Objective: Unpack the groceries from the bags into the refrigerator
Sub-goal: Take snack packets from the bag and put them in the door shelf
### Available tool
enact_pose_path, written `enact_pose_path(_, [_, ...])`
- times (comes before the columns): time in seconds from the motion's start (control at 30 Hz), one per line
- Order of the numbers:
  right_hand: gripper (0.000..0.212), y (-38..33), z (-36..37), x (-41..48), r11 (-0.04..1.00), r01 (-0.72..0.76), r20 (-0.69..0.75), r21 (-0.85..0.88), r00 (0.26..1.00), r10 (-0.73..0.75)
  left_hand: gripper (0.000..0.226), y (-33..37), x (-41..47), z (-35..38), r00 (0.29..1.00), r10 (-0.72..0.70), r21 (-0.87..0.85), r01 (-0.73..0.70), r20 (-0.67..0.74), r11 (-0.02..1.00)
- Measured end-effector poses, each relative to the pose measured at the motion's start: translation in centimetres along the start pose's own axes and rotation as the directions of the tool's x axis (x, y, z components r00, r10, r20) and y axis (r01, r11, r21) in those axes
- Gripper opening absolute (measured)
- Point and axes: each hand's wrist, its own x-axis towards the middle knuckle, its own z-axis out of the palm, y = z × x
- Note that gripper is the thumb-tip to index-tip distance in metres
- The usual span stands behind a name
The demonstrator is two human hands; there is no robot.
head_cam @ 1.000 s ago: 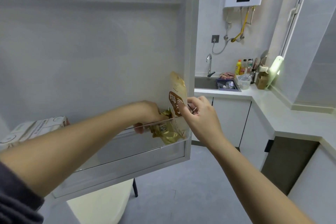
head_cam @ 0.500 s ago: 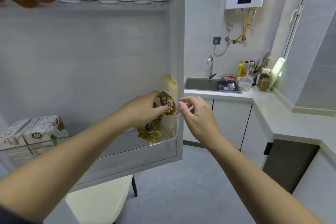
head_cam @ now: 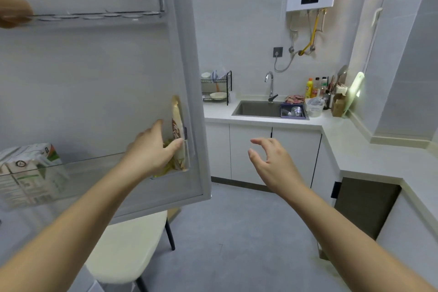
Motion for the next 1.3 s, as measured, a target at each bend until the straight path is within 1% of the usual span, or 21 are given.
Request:
enact_pose_path(0.07, [0.047,1.5,-1.6,-1.1,0.997,0.008,0.016,-0.078,1.000,-0.006,0.088,1.5,-1.9,0.9,0.997,-0.036,0.087,0.042,-0.073,0.995])
enact_pose_path(0.13, [0.054,2.7,-2.8,-2.0,0.987,0.007,0.046,-0.163,0.999,0.001,0.093,3.0,-3.9,1.7,0.993,-0.062,0.093,0.071,-0.100,0.993])
enact_pose_path(0.2, [0.059,4.4,-4.3,-3.4,0.969,-0.007,0.075,-0.246,0.997,0.026,0.093,5.5,-6.3,3.2,0.993,-0.028,0.100,0.039,-0.111,0.994])
enact_pose_path(0.3, [0.063,7.9,-6.8,-5.9,0.921,-0.034,0.089,-0.387,0.993,0.074,0.090,9.8,-9.4,6.5,0.993,0.079,0.125,-0.068,-0.086,0.990])
enact_pose_path(0.4, [0.065,11.8,-9.5,-8.5,0.848,-0.107,0.069,-0.519,0.984,0.166,0.086,14.5,-11.2,10.4,0.980,0.198,0.145,-0.198,0.014,0.970])
enact_pose_path(0.5, [0.066,15.9,-12.6,-11.3,0.775,-0.208,0.015,-0.596,0.963,0.270,0.082,19.8,-12.2,14.4,0.934,0.337,0.144,-0.352,0.119,0.925])
enact_pose_path(0.6, [0.066,19.9,-16.2,-14.5,0.700,-0.328,-0.050,-0.635,0.921,0.386,0.079,25.7,-13.2,18.1,0.864,0.460,0.103,-0.486,0.207,0.868])
enact_pose_path(0.73, [0.066,24.8,-21.3,-19.1,0.586,-0.510,-0.164,-0.629,0.824,0.542,0.077,34.2,-14.9,23.4,0.728,0.620,0.021,-0.653,0.293,0.757])
enact_pose_path(0.83, [0.066,27.9,-25.5,-22.4,0.498,-0.643,-0.269,-0.582,0.730,0.628,0.077,40.7,-16.5,26.9,0.596,0.740,-0.076,-0.761,0.312,0.644])
enact_pose_path(0.93, [0.065,30.1,-29.6,-25.7,0.395,-0.751,-0.383,-0.529,0.626,0.679,0.077,47.2,-18.5,29.7,0.452,0.837,-0.184,-0.835,0.308,0.519])
enact_pose_path(1.07, [0.064,31.9,-33.7,-30.5,0.234,-0.862,-0.512,-0.450,0.464,0.723,0.075,54.6,-22.5,32.9,0.264,0.923,-0.315,-0.883,0.281,0.348])
enact_pose_path(1.13, [0.063,32.1,-35.0,-33.4,0.176,-0.905,-0.566,-0.387,0.384,0.730,0.074,57.4,-25.5,34.3,0.160,0.947,-0.388,-0.883,0.277,0.263])
enact_pose_path(1.23, [0.060,31.6,-36.5,-38.3,0.115,-0.954,-0.616,-0.277,0.268,0.740,0.073,60.0,-30.6,35.4,-0.013,0.958,-0.476,-0.870,0.286,0.130])
enact_pose_path(1.3, [0.057,30.9,-37.2,-41.6,0.056,-0.970,-0.629,-0.235,0.196,0.752,0.072,61.0,-33.9,35.5,-0.126,0.953,-0.544,-0.838,0.274,0.045])
